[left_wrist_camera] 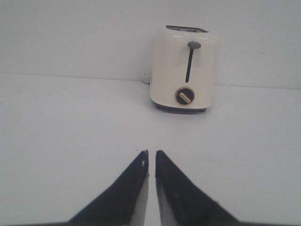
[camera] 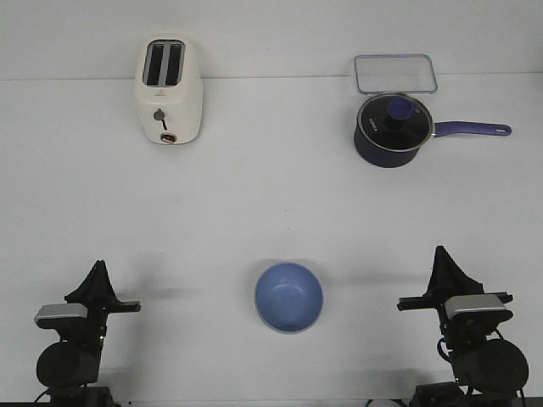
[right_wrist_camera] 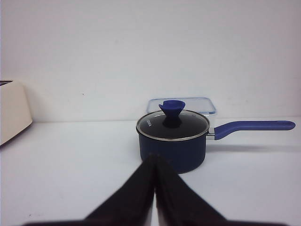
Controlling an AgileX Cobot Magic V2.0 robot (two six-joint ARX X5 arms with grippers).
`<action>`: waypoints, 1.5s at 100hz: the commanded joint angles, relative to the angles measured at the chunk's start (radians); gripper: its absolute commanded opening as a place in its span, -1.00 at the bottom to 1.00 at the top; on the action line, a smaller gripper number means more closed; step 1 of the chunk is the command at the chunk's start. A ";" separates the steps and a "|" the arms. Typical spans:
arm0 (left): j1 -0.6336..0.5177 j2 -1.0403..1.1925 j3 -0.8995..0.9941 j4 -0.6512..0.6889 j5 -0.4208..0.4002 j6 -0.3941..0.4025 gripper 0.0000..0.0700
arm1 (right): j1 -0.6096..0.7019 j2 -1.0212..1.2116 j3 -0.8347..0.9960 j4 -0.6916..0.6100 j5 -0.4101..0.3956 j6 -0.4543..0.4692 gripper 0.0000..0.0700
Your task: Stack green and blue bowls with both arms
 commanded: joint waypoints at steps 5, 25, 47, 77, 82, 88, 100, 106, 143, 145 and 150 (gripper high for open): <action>0.000 -0.002 -0.020 0.012 0.008 -0.006 -0.96 | -0.001 0.000 0.002 0.010 0.014 -0.046 -1.00; 0.000 -0.002 -0.020 0.012 0.007 -0.006 -0.96 | -0.007 -0.041 -0.061 0.002 0.066 -0.239 -1.00; 0.000 -0.002 -0.020 0.012 0.008 -0.006 -0.96 | -0.008 -0.137 -0.237 0.013 0.063 -0.385 -1.00; 0.000 -0.002 -0.020 0.013 0.008 -0.006 -0.96 | -0.011 -0.148 -0.374 0.147 0.055 -0.423 -1.00; 0.000 -0.002 -0.020 0.012 0.008 -0.006 -0.96 | -0.011 -0.148 -0.374 0.145 0.052 -0.420 -1.00; 0.000 -0.002 -0.020 0.011 0.008 -0.006 -0.96 | -0.011 -0.148 -0.374 0.146 0.052 -0.417 -1.00; 0.000 -0.002 -0.020 0.011 0.008 -0.006 -0.96 | -0.011 -0.148 -0.374 0.160 0.052 -0.417 -1.00; 0.000 -0.002 -0.020 0.012 0.008 -0.006 -0.96 | -0.011 -0.148 -0.374 0.165 0.051 -0.417 -1.00; 0.000 -0.002 -0.020 0.011 0.008 -0.006 -0.96 | -0.011 -0.148 -0.374 0.167 0.051 -0.417 -1.00; 0.000 -0.002 -0.020 0.011 0.008 -0.006 -0.96 | -0.011 -0.148 -0.374 0.167 0.051 -0.417 -1.00; 0.000 -0.002 -0.020 0.011 0.008 -0.006 -0.96 | -0.011 -0.148 -0.374 0.167 0.051 -0.417 -1.00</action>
